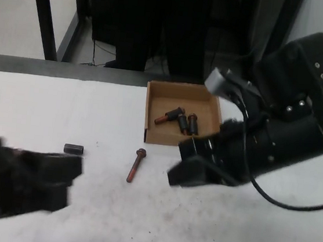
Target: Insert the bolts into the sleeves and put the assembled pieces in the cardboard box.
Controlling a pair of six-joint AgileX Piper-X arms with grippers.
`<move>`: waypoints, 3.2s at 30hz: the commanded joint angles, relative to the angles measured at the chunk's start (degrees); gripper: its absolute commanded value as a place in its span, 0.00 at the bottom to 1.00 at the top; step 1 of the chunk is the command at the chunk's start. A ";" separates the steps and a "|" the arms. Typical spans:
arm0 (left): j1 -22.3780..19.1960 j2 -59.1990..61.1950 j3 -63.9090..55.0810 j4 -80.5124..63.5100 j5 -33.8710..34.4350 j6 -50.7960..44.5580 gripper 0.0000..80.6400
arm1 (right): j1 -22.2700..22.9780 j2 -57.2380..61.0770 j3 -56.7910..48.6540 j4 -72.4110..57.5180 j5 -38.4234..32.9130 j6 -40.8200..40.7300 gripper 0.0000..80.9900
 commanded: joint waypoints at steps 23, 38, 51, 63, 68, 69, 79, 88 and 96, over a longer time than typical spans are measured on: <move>-7.97 -27.97 11.54 6.72 -10.17 -10.41 0.01 | 0.20 29.89 -25.35 1.40 3.83 11.73 0.51; -7.97 -27.97 11.54 7.16 -10.21 -10.41 0.01 | 1.66 42.26 -46.49 16.12 13.73 9.52 0.51; -7.97 -27.97 11.54 7.14 -10.21 -10.92 0.01 | 1.71 51.01 -59.25 31.14 21.68 7.95 0.51; -7.97 -27.97 11.54 7.14 -10.21 -11.01 0.01 | 2.86 52.05 -59.25 29.48 23.47 12.44 0.51; -7.97 -27.97 11.54 7.14 -10.21 -11.01 0.01 | 4.18 53.14 -59.25 27.17 23.18 16.05 0.51; -7.97 -27.97 11.54 7.14 -10.21 -11.01 0.01 | 4.45 53.55 -59.40 27.01 23.45 16.08 0.51; -7.97 -27.97 11.54 7.14 -8.88 -10.96 0.01 | 4.79 54.71 -59.41 27.28 28.42 16.08 0.40; -7.97 -27.97 11.54 7.91 -8.91 -10.96 0.01 | 4.79 54.96 -59.41 27.28 34.00 16.08 0.40; -7.97 -27.97 11.54 8.11 -8.91 -8.96 0.01 | 4.79 54.96 -59.41 27.28 36.71 16.08 0.09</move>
